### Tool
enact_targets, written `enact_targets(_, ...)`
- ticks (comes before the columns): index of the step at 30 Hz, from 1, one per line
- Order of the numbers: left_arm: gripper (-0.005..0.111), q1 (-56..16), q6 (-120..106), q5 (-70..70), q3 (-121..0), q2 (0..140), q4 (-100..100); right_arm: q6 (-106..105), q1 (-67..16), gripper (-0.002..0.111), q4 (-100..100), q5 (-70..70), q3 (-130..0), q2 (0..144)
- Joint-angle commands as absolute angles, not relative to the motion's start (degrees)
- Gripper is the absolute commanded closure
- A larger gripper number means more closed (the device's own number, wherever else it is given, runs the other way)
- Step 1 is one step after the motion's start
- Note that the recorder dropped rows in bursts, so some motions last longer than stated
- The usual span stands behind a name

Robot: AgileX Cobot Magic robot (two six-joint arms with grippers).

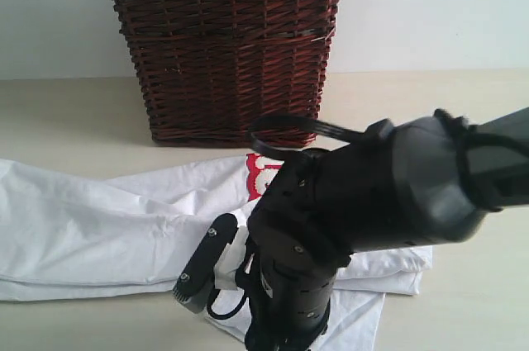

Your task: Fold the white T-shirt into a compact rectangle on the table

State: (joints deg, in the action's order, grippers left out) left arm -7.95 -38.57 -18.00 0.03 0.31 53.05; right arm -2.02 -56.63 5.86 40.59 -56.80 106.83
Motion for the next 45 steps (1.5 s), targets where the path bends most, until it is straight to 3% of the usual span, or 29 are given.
enact_targets(1,0.107,-7.94,-38.82,-18.08,0.0,0.0,53.17,-0.34,-56.61,0.062,7.91,38.95,-56.93,110.23)
enact_targets(8,0.107,-7.94,-38.82,-18.08,0.0,0.0,53.17,0.0,-56.61,0.067,7.91,38.2,-56.93,112.45)
enact_targets(13,0.107,-7.94,-38.82,-18.08,0.0,0.0,53.17,-3.43,-56.61,0.105,5.64,42.2,-56.93,112.31)
enact_targets(14,0.107,-7.94,-38.82,-18.08,0.0,0.0,53.17,-5.21,-56.61,0.108,3.9,43.27,-56.93,112.03)
enact_targets(21,0.107,-7.94,-38.82,-18.08,0.0,0.0,53.17,-18.48,-56.61,0.108,-9.91,50.56,-56.93,107.17)
enact_targets(30,0.107,-7.94,-38.82,-18.08,0.0,0.0,53.17,-24.38,-56.61,0.108,-9.48,58.44,-56.93,100.49)
enact_targets(45,0.107,-7.94,-38.82,-18.08,0.0,0.0,53.17,-17.76,-56.61,0.108,24.81,51.9,-57.04,97.34)
